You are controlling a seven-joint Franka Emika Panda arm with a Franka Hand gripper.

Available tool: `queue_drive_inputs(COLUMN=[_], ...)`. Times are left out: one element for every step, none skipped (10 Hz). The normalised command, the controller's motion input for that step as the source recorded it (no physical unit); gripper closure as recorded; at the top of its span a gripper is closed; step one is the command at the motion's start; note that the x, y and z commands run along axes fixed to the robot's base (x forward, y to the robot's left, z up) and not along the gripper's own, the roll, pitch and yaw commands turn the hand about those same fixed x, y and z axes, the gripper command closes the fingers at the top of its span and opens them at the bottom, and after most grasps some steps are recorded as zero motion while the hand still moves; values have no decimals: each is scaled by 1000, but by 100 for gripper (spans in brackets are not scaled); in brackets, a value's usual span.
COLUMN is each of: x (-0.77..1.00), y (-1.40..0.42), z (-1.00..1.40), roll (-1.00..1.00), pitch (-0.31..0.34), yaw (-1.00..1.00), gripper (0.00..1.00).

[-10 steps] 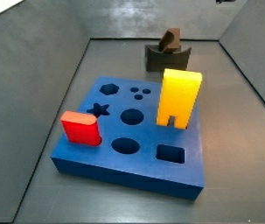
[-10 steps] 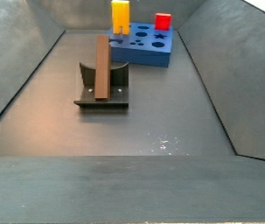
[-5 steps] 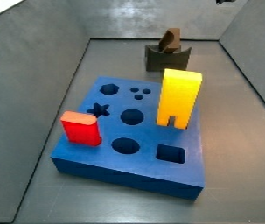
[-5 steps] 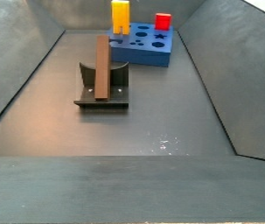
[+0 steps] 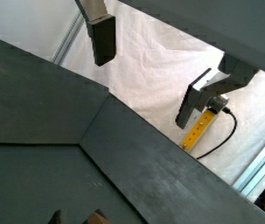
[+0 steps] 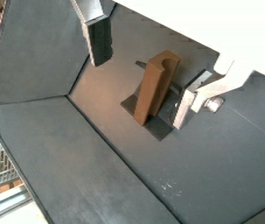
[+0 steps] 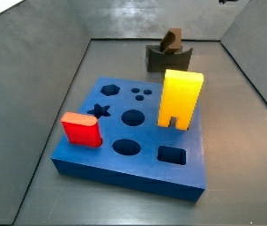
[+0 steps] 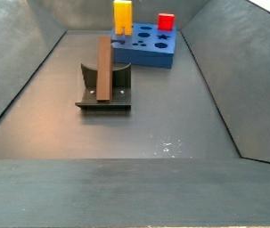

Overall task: Pick up the arch object. Move up. Place the arch object on the fixture. Regrasp the arch object. Move to above the board. Insert the arch object.
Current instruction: Regrasp the arch object.

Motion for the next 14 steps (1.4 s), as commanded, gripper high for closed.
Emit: queue_drive_inputs(x=[873,870,869,867,866,865,865,864,864,863,863,863,862,862], y=[-66,-64,-63,-62,-61,-61,-61,-61,-61,-60,-60,-60,-60,-60], z=[-42,-42,-42,-42,-42,-41,-41,-41,-41,-41,-41,-41,-41,-41], roll=[150,149,148,147,147,146,146,145,145,145,144,144,144,144], pitch=[52,55,57,60,61,62,63,63,64,64,65,65,66,66], yaw=[82,83,84,85,85,85,85,85,86,86,86,86,86,86], gripper=[0,0,0,0,0,0,0,0,0,0,0,0,0,0])
